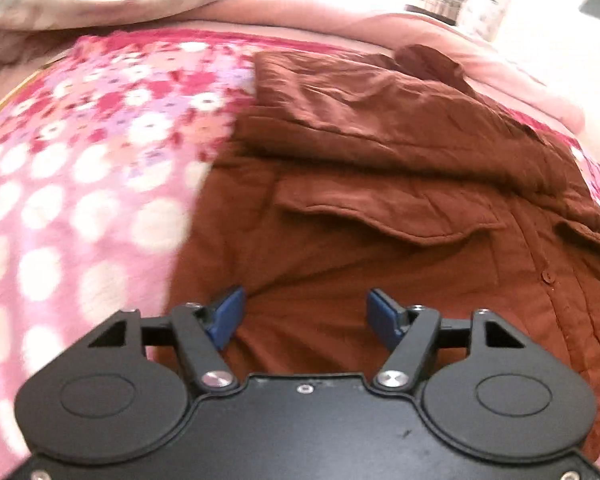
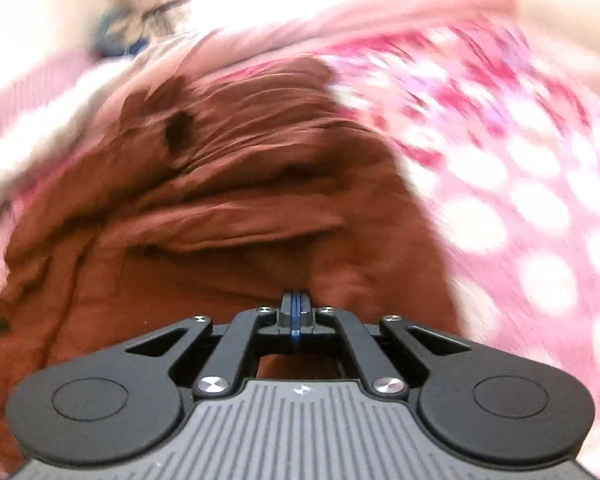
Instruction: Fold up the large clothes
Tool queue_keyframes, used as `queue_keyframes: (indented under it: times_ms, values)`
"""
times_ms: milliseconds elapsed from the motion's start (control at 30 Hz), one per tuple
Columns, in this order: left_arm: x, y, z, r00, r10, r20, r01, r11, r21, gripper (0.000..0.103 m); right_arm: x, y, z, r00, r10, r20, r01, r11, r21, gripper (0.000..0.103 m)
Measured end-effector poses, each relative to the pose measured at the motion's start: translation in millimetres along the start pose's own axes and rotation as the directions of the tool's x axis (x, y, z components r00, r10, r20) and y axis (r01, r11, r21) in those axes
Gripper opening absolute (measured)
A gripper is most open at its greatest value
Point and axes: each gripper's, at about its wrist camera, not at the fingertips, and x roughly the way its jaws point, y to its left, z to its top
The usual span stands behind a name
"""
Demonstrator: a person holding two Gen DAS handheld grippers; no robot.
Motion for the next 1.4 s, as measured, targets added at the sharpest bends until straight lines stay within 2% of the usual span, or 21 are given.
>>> queue_keyframes:
  times_ms: [33,67,133,233,300,400,433,467,500,567,667,700,733,800,867,967,1033,1200,1333,1400]
  values:
    - [-10,1,-5,0.999,0.037,-0.005,-0.037,0.999,-0.016,0.068,-6,6,-3,1.000,-0.026,0.011,0.026,0.999,-0.024,0.000]
    - [-18,-1,-11,0.999,0.037,-0.004,-0.037,0.999,-0.014,0.069,-16,14,-10,0.999,-0.042,0.021,0.043,0.998,-0.054,0.000]
    - [-33,-2,-29,1.000,-0.017,0.000,0.017,1.000,0.010,0.073,-38,32,-26,0.998,-0.030,0.047,0.036,0.992,-0.119,0.012]
    - [-54,-9,-64,0.998,-0.055,0.027,0.053,0.995,0.087,0.079,-71,54,-62,0.994,0.087,0.065,-0.072,0.978,-0.196,0.013]
    - [-55,-12,-85,0.999,-0.012,0.034,0.007,0.990,0.142,0.080,-82,68,-87,0.990,0.136,0.047,-0.120,0.960,-0.253,0.013]
    - [-55,-13,-103,0.996,0.021,0.092,-0.039,0.980,0.196,0.082,-72,69,-112,0.998,0.062,0.023,-0.054,0.959,-0.279,0.013]
    - [-56,-14,-107,0.995,0.032,0.099,-0.052,0.978,0.200,0.082,-69,63,-117,0.997,0.068,0.041,-0.055,0.962,-0.267,0.012]
    - [-58,-14,-108,0.995,0.040,0.094,-0.057,0.980,0.189,0.081,-72,54,-119,0.993,0.103,0.055,-0.089,0.972,-0.216,0.011]
    - [-63,-11,-109,0.996,0.030,0.082,-0.044,0.984,0.173,0.081,-75,46,-119,0.990,0.130,0.056,-0.120,0.981,-0.153,0.011]
    - [-85,7,-116,0.993,-0.014,0.114,0.000,0.993,0.121,0.081,-89,39,-120,0.987,0.144,0.068,-0.137,0.985,-0.105,0.015]
    - [-109,42,-117,0.988,-0.046,0.147,0.046,0.999,0.005,0.088,-119,27,-123,0.986,0.100,0.133,-0.086,0.991,-0.107,0.040]
    - [-113,54,-117,0.989,-0.027,0.144,0.032,0.999,-0.033,0.088,-128,20,-124,0.985,0.080,0.152,-0.067,0.994,-0.091,0.051]
    - [-116,65,-117,0.991,0.003,0.137,0.007,0.998,-0.069,0.088,-136,12,-124,0.984,0.055,0.172,-0.044,0.997,-0.068,0.053]
    - [-119,84,-115,0.994,0.003,0.108,0.010,0.992,-0.123,0.087,-147,-4,-123,0.981,0.016,0.194,-0.013,1.000,-0.018,0.053]
    - [-119,90,-114,0.994,-0.044,0.095,0.057,0.989,-0.137,0.087,-151,-24,-123,0.979,-0.007,0.204,0.001,1.000,0.029,0.054]
    - [-113,75,-111,0.993,-0.094,0.068,0.099,0.993,-0.068,0.088,-146,-35,-121,0.980,-0.031,0.195,0.022,0.999,0.046,0.056]
    - [-98,66,-103,0.994,-0.108,0.035,0.110,0.992,-0.058,0.088,-144,-40,-122,0.983,-0.018,0.182,0.006,0.998,0.065,0.056]
    - [-83,51,-96,0.995,-0.104,-0.007,0.103,0.994,-0.036,0.088,-137,-44,-124,0.986,-0.003,0.166,-0.009,0.998,0.070,0.056]
    - [-74,54,-95,0.994,-0.101,-0.035,0.098,0.993,-0.071,0.087,-130,-52,-120,0.989,-0.001,0.146,-0.013,0.996,0.092,0.056]
    - [-75,53,-96,0.995,-0.098,-0.020,0.096,0.992,-0.080,0.087,-127,-59,-117,0.989,-0.013,0.149,-0.005,0.992,0.123,0.056]
